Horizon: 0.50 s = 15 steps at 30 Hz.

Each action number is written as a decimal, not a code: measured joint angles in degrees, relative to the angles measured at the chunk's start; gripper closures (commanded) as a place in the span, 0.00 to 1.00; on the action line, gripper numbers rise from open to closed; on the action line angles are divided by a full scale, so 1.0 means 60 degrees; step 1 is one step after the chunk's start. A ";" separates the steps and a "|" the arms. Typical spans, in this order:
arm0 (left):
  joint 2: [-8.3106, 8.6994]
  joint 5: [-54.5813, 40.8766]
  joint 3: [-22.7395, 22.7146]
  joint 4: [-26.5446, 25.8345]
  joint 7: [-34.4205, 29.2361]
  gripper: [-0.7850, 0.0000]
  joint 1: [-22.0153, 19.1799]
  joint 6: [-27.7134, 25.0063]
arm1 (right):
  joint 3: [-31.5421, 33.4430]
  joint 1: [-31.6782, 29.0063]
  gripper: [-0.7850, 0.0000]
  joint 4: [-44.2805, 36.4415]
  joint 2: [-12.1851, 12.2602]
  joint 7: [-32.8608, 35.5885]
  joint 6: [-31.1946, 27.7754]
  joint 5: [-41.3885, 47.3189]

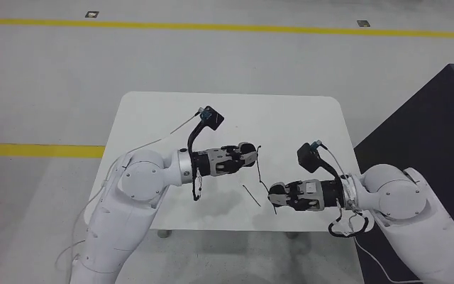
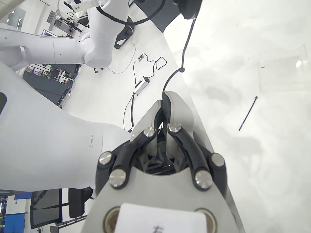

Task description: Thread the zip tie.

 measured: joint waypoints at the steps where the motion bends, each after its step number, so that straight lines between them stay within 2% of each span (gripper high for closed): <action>1: 0.0010 0.0011 0.0008 0.0025 -0.0007 1.00 -0.0002 0.0045 | -0.0006 -0.0023 1.00 -0.0010 0.0003 -0.0013 -0.0011 0.0008; 15: 0.0126 0.0344 0.0065 -0.0050 0.0047 1.00 0.0040 0.0424 | 0.0137 -0.0124 1.00 -0.0069 0.0052 -0.0242 -0.0115 -0.0059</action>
